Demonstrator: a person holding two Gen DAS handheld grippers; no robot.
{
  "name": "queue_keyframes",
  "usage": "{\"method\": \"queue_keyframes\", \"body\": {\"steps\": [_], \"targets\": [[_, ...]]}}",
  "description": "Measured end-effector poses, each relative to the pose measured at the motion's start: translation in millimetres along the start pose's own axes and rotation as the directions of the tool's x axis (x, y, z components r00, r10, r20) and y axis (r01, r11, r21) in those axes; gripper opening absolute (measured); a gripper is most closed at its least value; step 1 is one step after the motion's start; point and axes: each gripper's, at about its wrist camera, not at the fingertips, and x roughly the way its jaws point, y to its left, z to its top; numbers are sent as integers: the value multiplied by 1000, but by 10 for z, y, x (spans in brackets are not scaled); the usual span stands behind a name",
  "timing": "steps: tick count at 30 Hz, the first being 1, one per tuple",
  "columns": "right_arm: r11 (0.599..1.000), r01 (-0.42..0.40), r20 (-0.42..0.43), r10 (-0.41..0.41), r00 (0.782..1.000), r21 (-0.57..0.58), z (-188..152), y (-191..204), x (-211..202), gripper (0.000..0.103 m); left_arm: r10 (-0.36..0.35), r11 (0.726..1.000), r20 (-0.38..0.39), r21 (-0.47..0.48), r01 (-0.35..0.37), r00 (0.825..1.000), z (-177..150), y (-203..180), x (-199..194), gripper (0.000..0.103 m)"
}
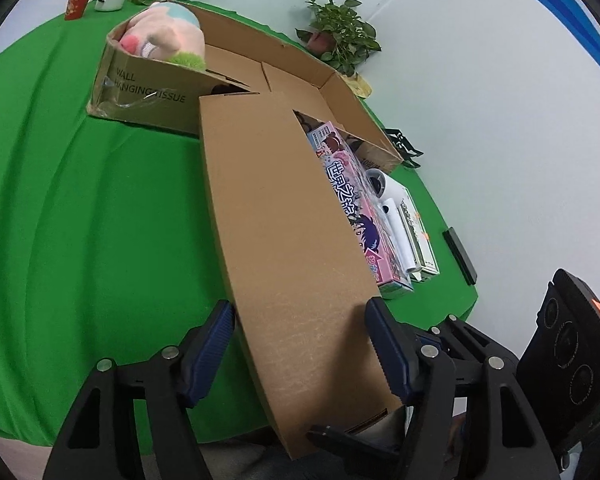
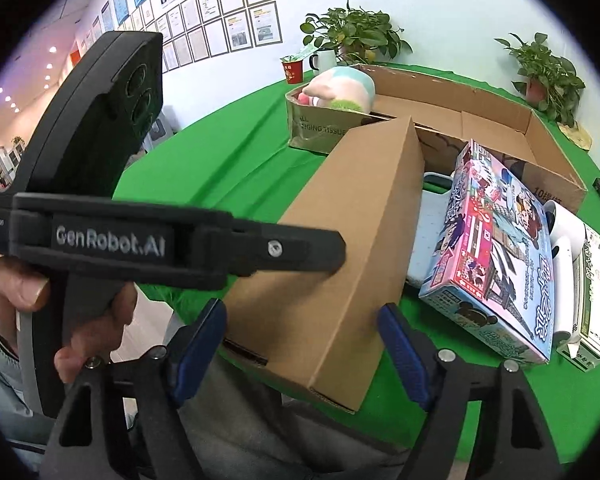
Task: Organize objects
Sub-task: 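Lift the cardboard strip with the left gripper and swing it upright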
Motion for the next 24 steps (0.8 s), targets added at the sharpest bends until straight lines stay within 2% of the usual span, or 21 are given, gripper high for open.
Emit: {"method": "queue_keyframes", "body": {"steps": [3, 5, 10, 15, 19, 24], "targets": [[999, 18, 2, -18, 1000, -26, -44, 43, 8, 89, -6, 1000, -5, 9, 6, 1000, -2, -25, 7, 53], [999, 27, 6, -27, 1000, -47, -90, 81, 14, 94, -13, 1000, -7, 6, 13, 1000, 5, -22, 4, 50], [992, 72, 23, -70, 997, -103, -131, 155, 17, 98, -13, 1000, -9, 15, 13, 1000, 5, -81, 12, 49], [992, 78, 18, -77, 997, -98, -140, 124, 35, 100, -13, 1000, -2, 27, 13, 1000, -11, -131, -24, 49], [999, 14, 27, -13, 1000, -52, -122, 35, 0, 100, -13, 1000, 18, 28, 13, 1000, -12, -132, -131, 49], [996, -85, 55, 86, 995, -16, -72, -34, -27, 100, 29, 999, 30, 16, -30, 999, -24, -100, -269, 49]]}}
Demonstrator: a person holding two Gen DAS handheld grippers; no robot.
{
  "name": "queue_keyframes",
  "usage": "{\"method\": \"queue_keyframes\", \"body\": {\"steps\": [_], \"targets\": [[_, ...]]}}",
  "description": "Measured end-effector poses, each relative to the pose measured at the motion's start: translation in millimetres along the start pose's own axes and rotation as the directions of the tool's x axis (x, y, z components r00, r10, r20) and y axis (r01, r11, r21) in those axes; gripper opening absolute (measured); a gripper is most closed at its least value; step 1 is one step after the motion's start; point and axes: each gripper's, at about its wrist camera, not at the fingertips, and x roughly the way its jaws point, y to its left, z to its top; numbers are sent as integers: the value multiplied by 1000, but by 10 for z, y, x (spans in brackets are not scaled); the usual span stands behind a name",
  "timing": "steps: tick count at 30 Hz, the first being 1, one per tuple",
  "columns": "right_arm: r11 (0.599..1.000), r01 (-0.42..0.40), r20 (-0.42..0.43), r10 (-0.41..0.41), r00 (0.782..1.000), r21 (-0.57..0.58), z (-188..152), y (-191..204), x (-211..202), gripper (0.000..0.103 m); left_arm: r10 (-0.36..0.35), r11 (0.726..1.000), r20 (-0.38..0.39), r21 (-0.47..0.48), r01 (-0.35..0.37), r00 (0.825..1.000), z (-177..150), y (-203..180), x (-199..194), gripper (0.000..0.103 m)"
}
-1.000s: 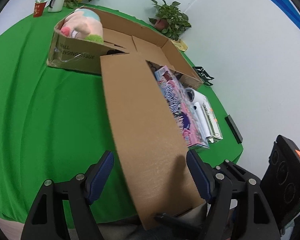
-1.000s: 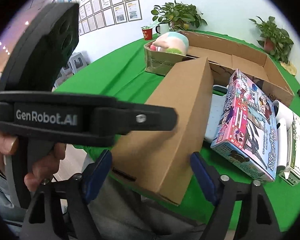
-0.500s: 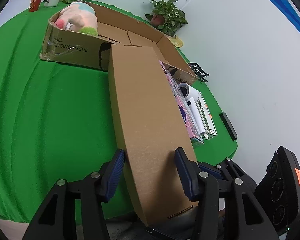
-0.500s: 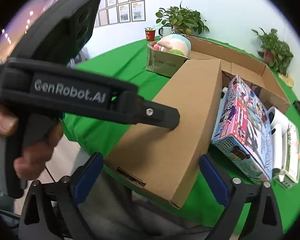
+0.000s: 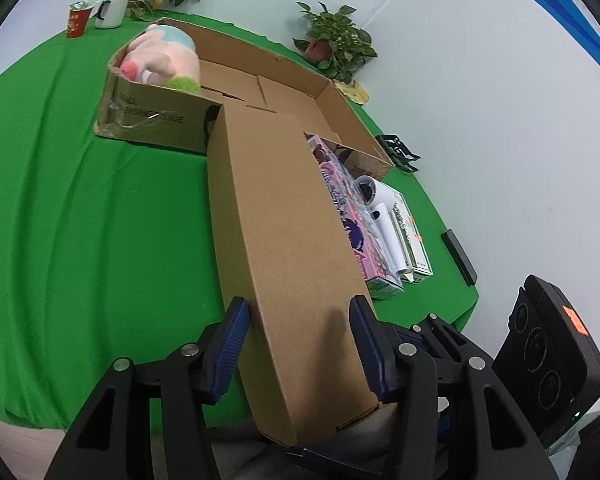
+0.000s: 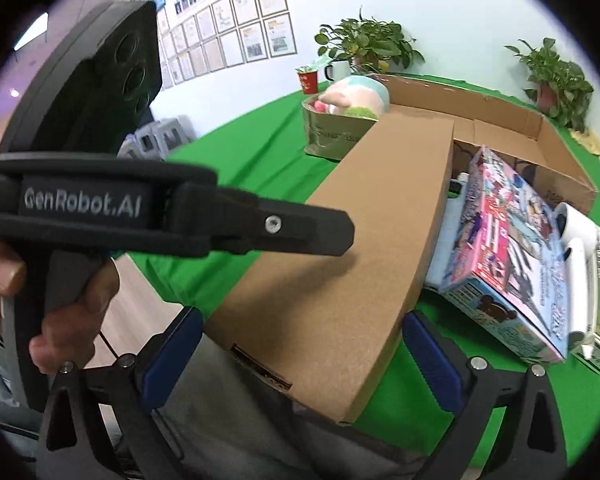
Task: Organize objects
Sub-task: 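Lift the cardboard strip with the left gripper and swing it upright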
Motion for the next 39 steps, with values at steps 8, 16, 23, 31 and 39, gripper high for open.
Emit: {"method": "queue_keyframes", "body": {"steps": [8, 16, 23, 31, 39], "targets": [[983, -185, 16, 184, 983, 17, 101, -80, 58, 100, 14, 998, 30, -70, -12, 999, -63, 224, -251, 49], [993, -105, -29, 103, 994, -57, 68, 57, 124, 100, -9, 986, -24, -169, 5, 1000, -120, 536, -56, 58], [991, 28, -68, -38, 997, -134, 78, 228, 224, 101, -78, 979, -53, -191, 67, 996, -166, 585, 116, 59], [997, 76, -115, -77, 990, -11, 37, -19, 353, 93, -88, 985, -60, -156, 78, 994, -183, 463, 207, 60], [995, -6, -96, 16, 995, 104, 69, -179, 298, 92, -97, 978, -43, -190, 87, 994, -145, 509, 236, 65]]}}
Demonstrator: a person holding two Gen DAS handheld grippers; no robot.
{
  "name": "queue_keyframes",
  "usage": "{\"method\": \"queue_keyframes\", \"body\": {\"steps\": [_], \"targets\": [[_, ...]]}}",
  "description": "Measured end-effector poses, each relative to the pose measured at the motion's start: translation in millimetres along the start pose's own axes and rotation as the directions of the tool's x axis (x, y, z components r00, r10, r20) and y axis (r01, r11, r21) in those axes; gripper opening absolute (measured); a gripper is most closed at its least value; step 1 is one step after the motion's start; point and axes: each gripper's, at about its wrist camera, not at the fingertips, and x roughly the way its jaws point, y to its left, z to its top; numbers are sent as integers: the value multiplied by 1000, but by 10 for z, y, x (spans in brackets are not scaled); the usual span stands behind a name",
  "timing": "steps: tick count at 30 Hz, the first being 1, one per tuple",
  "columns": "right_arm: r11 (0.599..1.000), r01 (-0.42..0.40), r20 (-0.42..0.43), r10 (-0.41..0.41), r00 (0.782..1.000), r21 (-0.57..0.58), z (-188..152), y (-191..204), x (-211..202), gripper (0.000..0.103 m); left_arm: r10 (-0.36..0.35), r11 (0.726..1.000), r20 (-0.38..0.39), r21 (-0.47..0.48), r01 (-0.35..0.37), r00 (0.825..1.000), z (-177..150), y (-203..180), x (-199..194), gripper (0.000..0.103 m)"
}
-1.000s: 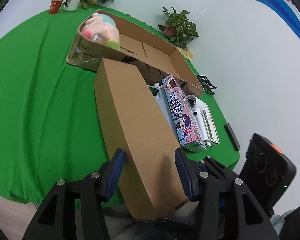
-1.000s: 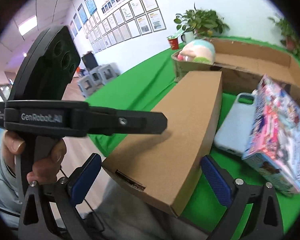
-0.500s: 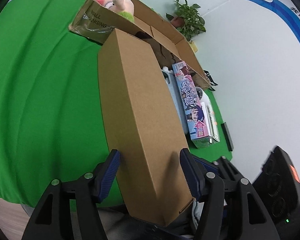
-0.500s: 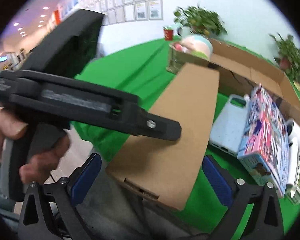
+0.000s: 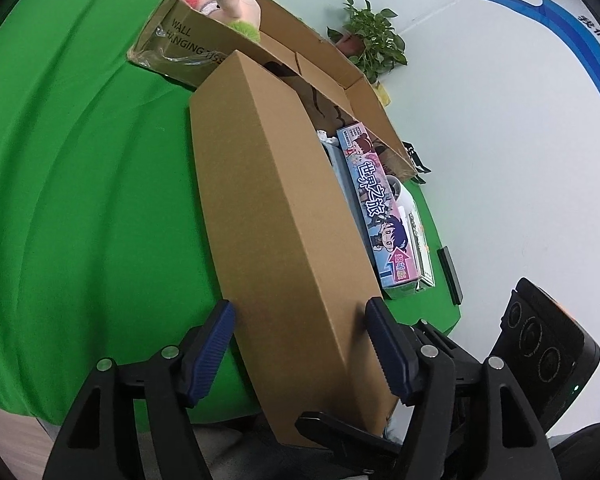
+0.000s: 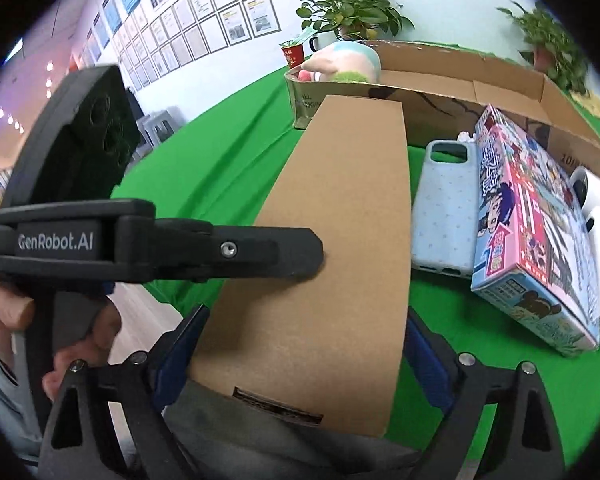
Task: Organize objects
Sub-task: 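Lift the cardboard strip with the left gripper and swing it upright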
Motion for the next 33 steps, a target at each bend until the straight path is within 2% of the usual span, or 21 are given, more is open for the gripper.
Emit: {"method": "queue_keyframes", "body": {"steps": [8, 10, 12, 14, 16, 17, 22, 27, 33], "targets": [[998, -42, 62, 39, 997, 49, 30, -64, -132, 92, -14, 1000, 13, 3, 14, 1000, 36, -82, -90, 66], [995, -64, 68, 59, 996, 70, 10, -83, -176, 92, -9, 1000, 7, -20, 10, 1000, 62, -74, -86, 71], [988, -110, 58, 104, 993, 113, -2, -133, -179, 92, -30, 996, -25, -81, 28, 999, 79, -2, -50, 78], [983, -128, 52, 122, 991, 132, -16, -149, -186, 91, -58, 992, -39, -114, 53, 998, 85, 58, -21, 78], [982, -135, 49, 129, 990, 136, -39, -147, -211, 91, -57, 992, -35, -112, 52, 998, 90, 43, 3, 75], [980, -145, 45, 140, 989, 139, -38, -148, -206, 91, -58, 993, -31, -104, 54, 998, 94, 19, 5, 70], [983, -143, 56, 138, 989, 113, -2, -102, -234, 91, -50, 996, -8, -75, 49, 999, 163, -79, -24, 70], [992, -109, 126, 100, 987, 70, 118, -23, -397, 91, -47, 999, 36, 5, 47, 998, 350, -357, -140, 70], [994, -79, 197, 64, 978, 71, 342, -47, -552, 90, -63, 993, 70, 106, 56, 996, 654, -712, -182, 69]]}}
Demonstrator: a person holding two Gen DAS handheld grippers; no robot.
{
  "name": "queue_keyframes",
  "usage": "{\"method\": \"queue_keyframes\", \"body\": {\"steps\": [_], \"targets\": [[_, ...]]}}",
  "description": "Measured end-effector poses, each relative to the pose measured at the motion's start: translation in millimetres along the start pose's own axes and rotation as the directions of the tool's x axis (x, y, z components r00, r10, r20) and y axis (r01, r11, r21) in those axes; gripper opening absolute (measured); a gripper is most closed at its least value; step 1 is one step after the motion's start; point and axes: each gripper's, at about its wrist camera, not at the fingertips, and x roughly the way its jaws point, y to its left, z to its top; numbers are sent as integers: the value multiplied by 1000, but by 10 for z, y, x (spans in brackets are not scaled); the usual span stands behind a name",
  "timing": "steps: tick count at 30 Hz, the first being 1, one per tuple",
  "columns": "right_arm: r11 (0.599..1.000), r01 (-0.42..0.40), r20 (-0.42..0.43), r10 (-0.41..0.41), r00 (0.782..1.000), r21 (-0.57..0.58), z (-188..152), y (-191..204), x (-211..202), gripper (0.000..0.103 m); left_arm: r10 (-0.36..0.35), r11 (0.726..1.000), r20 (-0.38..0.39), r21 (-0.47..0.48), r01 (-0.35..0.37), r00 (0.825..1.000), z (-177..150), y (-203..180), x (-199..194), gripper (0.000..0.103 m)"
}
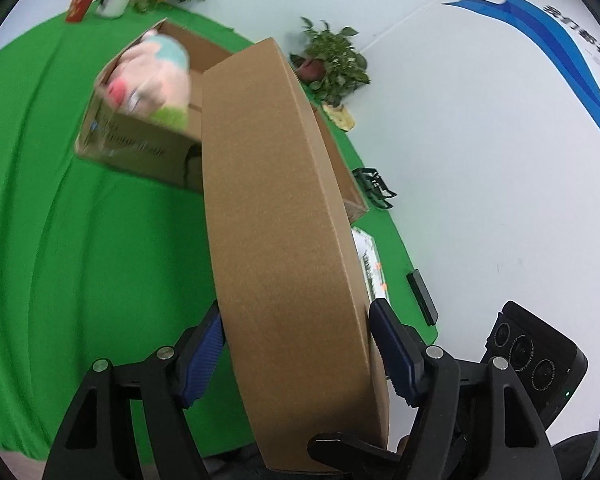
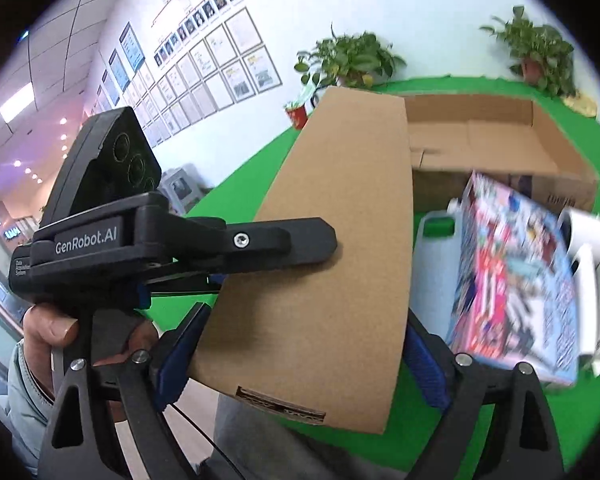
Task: Organize objects
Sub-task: 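Lift the cardboard strip with the left gripper and swing it upright, then lower the cardboard strip into the box beside the plush pig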
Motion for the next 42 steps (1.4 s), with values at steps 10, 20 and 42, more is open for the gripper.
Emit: {"method": "queue_keyframes", "body": {"steps": [10, 20, 42], "targets": [[998, 62, 111, -61, 992, -8, 523, -132, -97, 90, -27, 993, 41, 118, 22, 999, 647, -329, 29, 69], [996, 86, 145, -84, 986, -7, 1191, -403, 44, 90, -24, 987, 66, 158, 13, 998, 1594, -403, 115, 69], [995, -3, -107, 14, 994, 103, 1782, -1200, 1281, 90, 122, 992, -98, -24, -125, 988, 2693, 667, 1244, 69]]}}
